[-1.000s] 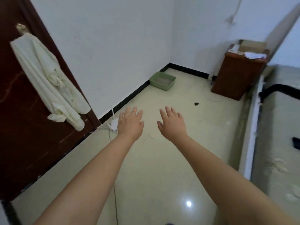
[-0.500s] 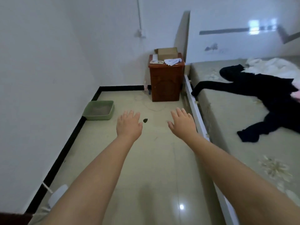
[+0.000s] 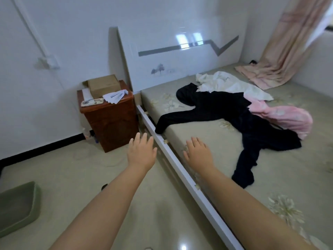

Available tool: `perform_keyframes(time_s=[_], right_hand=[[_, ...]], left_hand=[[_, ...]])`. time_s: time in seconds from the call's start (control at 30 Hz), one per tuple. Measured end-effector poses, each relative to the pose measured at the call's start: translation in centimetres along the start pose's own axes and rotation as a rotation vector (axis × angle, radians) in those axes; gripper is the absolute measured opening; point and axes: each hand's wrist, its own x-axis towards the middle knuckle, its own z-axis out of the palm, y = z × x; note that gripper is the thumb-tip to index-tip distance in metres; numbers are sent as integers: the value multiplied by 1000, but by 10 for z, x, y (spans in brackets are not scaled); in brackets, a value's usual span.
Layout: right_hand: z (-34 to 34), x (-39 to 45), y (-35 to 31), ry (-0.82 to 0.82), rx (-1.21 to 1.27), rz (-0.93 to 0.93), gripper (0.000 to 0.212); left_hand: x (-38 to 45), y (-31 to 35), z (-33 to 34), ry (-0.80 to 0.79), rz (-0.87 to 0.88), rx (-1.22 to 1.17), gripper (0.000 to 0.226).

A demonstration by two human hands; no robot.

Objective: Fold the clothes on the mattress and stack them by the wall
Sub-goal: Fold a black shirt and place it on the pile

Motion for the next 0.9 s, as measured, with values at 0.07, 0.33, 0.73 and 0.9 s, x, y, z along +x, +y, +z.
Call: perform_keyframes(time_s=[0.07, 0.33, 0.73, 0.9], right_hand=[[-1, 32, 17, 47, 15, 101, 49], [22, 103, 119, 134, 127, 550, 45], [78, 329, 230, -97, 142, 661, 50], [115, 412, 249, -159, 162, 740, 50]], left_hand=[[54, 4, 3, 6, 74, -1, 50], [244, 63, 40, -20, 433, -124, 49], [503, 95, 112, -161, 522, -17, 45], [596, 102, 180, -281, 591, -22, 46]])
